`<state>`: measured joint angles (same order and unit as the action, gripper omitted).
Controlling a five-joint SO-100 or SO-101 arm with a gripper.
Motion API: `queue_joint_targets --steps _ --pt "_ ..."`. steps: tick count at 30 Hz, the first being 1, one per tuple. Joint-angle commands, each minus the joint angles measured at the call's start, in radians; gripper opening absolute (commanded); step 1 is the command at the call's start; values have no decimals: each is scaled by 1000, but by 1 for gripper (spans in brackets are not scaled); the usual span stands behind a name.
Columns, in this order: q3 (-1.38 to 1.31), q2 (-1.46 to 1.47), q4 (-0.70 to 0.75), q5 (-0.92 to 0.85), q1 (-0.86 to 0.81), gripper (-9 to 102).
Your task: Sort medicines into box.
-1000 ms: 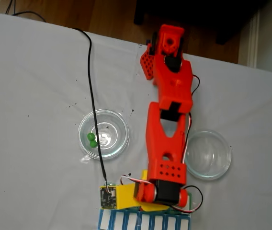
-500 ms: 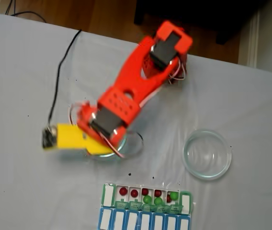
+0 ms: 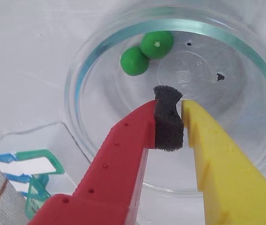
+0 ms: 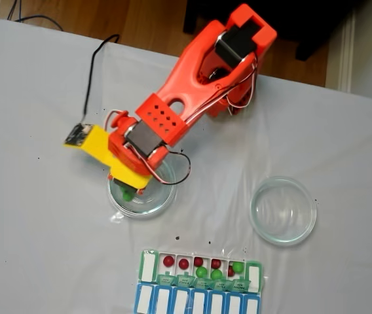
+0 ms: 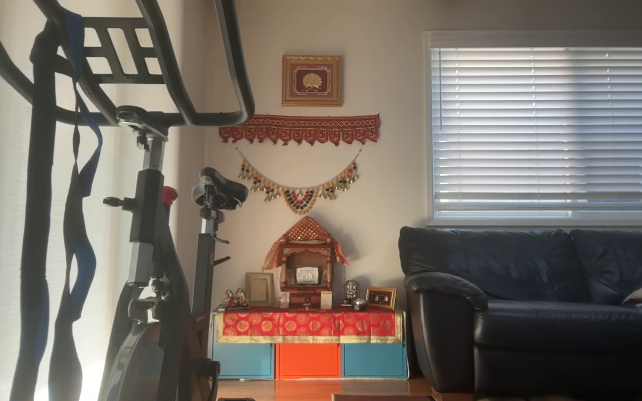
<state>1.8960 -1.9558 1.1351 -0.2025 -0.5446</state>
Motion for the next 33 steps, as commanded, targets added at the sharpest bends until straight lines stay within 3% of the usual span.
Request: queue_joint_targets --steps 1,11,22,33 --pt "-18 -58 -72 97 21 1" --pt "3 -25 -137 331 17 1" --pt "-5 44 -130 433 -17 2" --pt "40 48 -172 426 -43 21"
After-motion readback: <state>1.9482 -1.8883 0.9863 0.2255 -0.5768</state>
